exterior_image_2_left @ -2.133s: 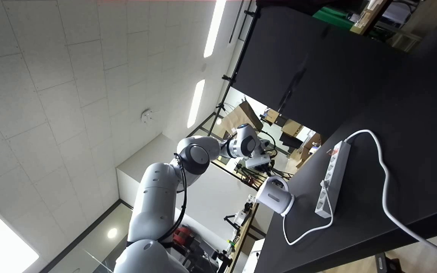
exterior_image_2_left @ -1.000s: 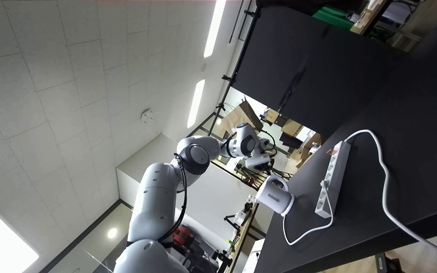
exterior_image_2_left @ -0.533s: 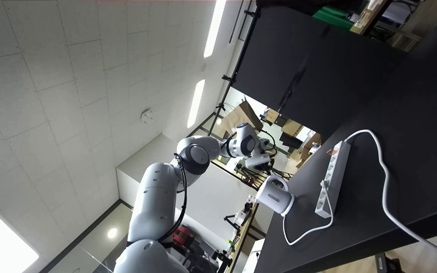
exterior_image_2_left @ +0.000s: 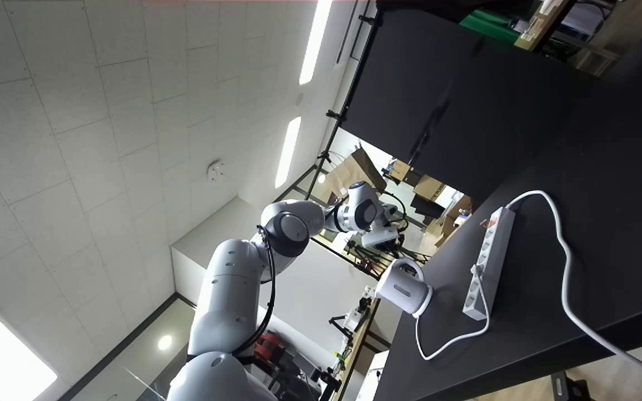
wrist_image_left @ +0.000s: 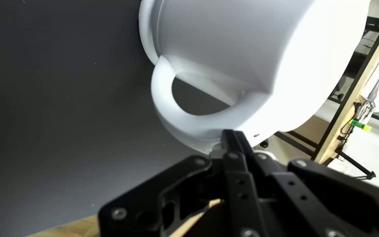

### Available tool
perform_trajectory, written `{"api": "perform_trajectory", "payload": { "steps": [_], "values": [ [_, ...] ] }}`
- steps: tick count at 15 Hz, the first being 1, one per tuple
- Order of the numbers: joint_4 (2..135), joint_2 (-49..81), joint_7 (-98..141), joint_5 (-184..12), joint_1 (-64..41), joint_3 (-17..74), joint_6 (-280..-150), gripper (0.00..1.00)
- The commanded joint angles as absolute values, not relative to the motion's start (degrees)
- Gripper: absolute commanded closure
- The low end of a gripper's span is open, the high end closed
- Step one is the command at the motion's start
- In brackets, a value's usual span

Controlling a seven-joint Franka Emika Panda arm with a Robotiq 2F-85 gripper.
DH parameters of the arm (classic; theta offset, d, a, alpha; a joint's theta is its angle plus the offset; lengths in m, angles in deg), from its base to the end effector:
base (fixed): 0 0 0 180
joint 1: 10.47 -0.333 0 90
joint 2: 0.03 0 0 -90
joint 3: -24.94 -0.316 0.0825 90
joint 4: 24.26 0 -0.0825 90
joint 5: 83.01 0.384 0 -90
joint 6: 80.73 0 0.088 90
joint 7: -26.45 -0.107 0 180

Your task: Turn on the kettle

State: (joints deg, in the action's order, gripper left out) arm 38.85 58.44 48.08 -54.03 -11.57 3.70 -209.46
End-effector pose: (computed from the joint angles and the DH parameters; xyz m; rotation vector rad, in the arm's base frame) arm 0.7602 0.2158 0.2393 -2.3952 -0.3283 -0.2089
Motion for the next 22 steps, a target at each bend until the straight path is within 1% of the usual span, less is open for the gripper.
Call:
{"api": "perform_trajectory", "payload": {
  "steps": [1,22],
  "values": [
    [36.5,59.8,47.6,-55.3,-12.1,3.7,-209.1,1.0],
    [32.1,62.1,49.8,-56.7,-12.4,2.8,-209.0,1.0]
  ]
}}
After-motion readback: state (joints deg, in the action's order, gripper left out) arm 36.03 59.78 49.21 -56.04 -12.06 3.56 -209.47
